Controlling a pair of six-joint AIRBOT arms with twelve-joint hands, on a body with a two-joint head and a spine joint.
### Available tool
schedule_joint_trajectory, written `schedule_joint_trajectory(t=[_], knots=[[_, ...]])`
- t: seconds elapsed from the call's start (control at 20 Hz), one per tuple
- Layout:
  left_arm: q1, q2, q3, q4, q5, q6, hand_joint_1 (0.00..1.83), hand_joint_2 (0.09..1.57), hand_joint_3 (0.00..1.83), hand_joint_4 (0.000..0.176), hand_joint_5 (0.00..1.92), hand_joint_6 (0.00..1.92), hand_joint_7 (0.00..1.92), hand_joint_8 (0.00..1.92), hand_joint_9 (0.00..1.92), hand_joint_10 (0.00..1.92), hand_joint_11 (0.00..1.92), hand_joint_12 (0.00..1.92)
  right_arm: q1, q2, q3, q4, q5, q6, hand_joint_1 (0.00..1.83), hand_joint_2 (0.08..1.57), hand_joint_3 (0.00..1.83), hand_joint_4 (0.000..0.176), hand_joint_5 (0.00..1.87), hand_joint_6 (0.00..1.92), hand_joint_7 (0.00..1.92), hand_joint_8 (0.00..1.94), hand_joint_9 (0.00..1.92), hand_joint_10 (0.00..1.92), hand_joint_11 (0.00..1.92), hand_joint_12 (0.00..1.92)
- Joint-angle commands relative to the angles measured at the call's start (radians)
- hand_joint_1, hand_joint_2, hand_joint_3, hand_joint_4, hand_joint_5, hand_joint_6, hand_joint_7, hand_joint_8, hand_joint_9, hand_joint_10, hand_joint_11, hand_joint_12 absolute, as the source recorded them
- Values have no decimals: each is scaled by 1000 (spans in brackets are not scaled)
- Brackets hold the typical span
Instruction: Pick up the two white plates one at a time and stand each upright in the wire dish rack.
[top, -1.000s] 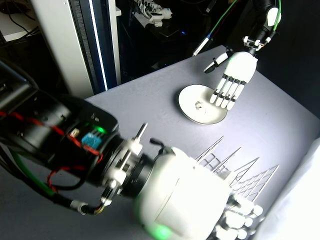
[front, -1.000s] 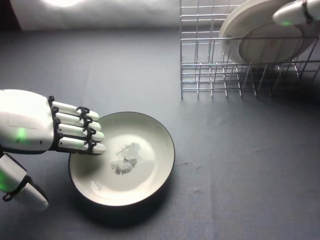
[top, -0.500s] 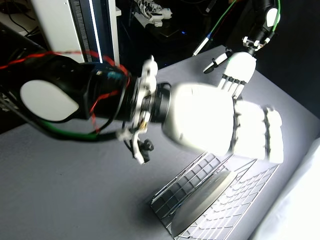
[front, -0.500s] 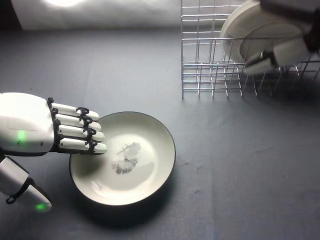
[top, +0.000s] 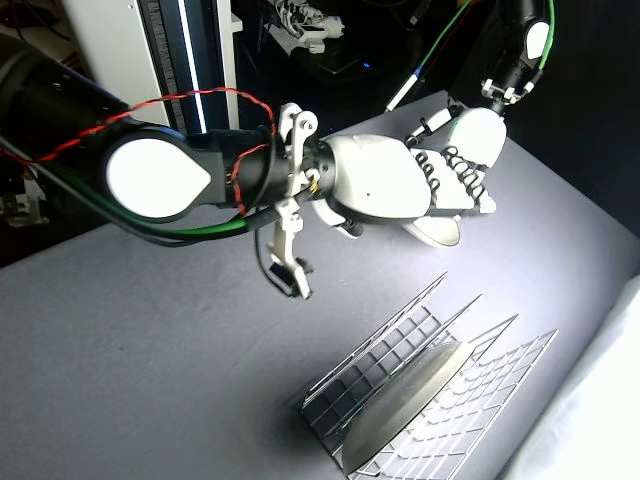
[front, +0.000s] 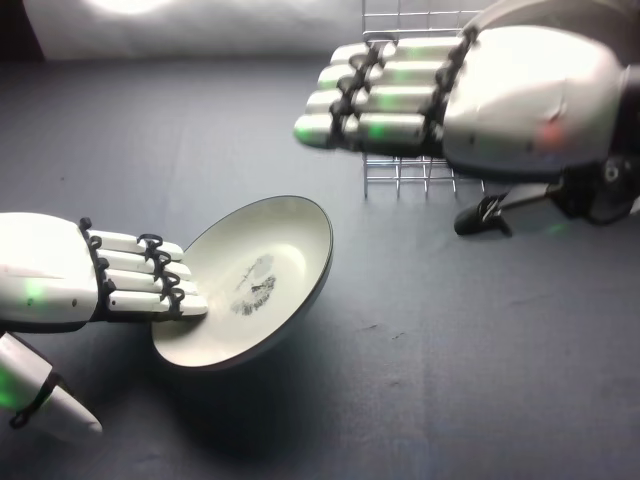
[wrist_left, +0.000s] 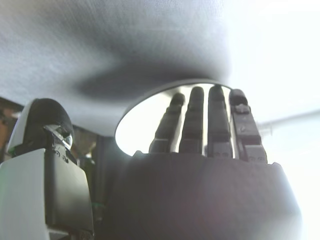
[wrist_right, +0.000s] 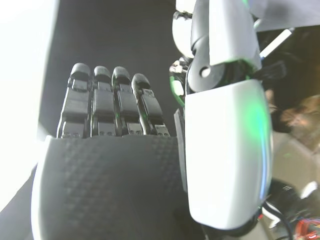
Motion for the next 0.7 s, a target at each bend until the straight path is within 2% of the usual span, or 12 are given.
schedule_joint_trajectory(t=[0.0, 0.45, 0.65], knots=[[15, -22, -6, 58, -43, -17, 0, 1031, 0, 0, 0, 0, 0, 0, 0, 0, 23, 10, 0, -4, -3, 16, 92, -3, 1331, 910, 13, 0, 0, 0, 0, 0, 0, 0, 0, 0], [6, -23, -1, 58, -43, -17, 0, 1039, 3, 0, 4, 1, 5, 2, 6, 3, 42, 18, -37, -118, 2, -12, 28, -8, 1373, 974, 27, 0, 0, 0, 0, 0, 0, 0, 0, 0], [-4, -23, 1, 58, -43, -17, 0, 1053, 8, 0, 0, 0, 0, 0, 0, 0, 33, 14, -45, -199, 49, -12, 1, -10, 1411, 988, 24, 0, 0, 0, 0, 0, 0, 0, 0, 0]])
